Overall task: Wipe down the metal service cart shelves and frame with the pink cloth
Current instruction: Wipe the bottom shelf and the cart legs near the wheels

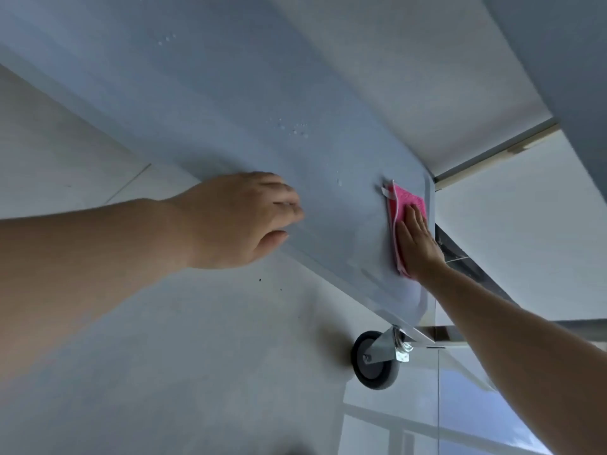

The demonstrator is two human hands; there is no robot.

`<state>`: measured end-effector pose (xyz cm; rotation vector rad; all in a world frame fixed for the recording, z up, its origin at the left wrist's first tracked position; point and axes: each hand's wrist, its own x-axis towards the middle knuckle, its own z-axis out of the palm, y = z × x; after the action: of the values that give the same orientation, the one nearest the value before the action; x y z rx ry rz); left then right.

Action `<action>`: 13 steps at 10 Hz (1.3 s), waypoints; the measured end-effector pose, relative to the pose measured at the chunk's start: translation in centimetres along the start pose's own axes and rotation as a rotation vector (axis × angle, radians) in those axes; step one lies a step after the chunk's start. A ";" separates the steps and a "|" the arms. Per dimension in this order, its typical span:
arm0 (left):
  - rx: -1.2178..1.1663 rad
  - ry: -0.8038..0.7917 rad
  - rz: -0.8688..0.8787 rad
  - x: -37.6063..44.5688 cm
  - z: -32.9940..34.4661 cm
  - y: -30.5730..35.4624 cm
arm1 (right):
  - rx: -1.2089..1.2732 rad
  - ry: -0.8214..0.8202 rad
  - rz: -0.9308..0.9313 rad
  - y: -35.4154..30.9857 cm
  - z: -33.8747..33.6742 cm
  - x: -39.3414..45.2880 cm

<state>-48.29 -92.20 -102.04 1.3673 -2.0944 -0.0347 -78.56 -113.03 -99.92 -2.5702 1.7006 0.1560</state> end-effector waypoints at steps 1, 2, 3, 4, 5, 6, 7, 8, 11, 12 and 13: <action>0.055 0.013 -0.021 -1.4 -0.6 -0.4 | -0.007 0.020 -0.070 0.4 -0.6 3.0; 0.084 0.003 -0.033 -2.1 -0.7 -0.1 | -0.044 -0.015 -0.069 0.7 -1.3 5.0; 0.023 0.008 -0.081 -2.1 -0.5 -0.3 | -0.060 0.003 -0.070 1.5 -1.3 8.4; -0.067 0.045 -0.096 -1.8 -0.7 -0.8 | -0.043 -0.007 -0.037 1.5 -1.8 10.2; -0.113 0.045 -0.126 -1.8 -0.5 -0.9 | -0.037 -0.008 -0.041 1.6 -2.0 11.9; -0.147 0.061 -0.171 -1.7 -0.1 -0.9 | -0.061 -0.001 -0.088 1.7 -2.6 13.1; -0.151 0.066 -0.177 -1.8 -0.1 -0.8 | -0.069 0.004 -0.108 1.1 -3.0 13.9; -0.142 0.057 -0.164 -1.7 -0.3 -0.5 | -0.289 -0.044 -0.175 1.5 -2.9 13.6; -0.165 -0.027 -0.212 -1.8 -0.4 -0.6 | -0.254 -0.041 -0.329 -0.9 -1.5 9.0; -0.144 -0.063 -0.213 -1.7 -0.4 -0.6 | -0.066 0.034 -0.365 -3.2 -0.8 5.7; -0.115 -0.076 -0.199 -1.7 -0.4 -0.6 | -0.033 0.018 -0.451 -5.9 -0.3 1.6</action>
<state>-47.11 -90.92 -102.74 1.5198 -1.9766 -0.2889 -72.50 -112.24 -99.83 -2.9018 1.0867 0.1375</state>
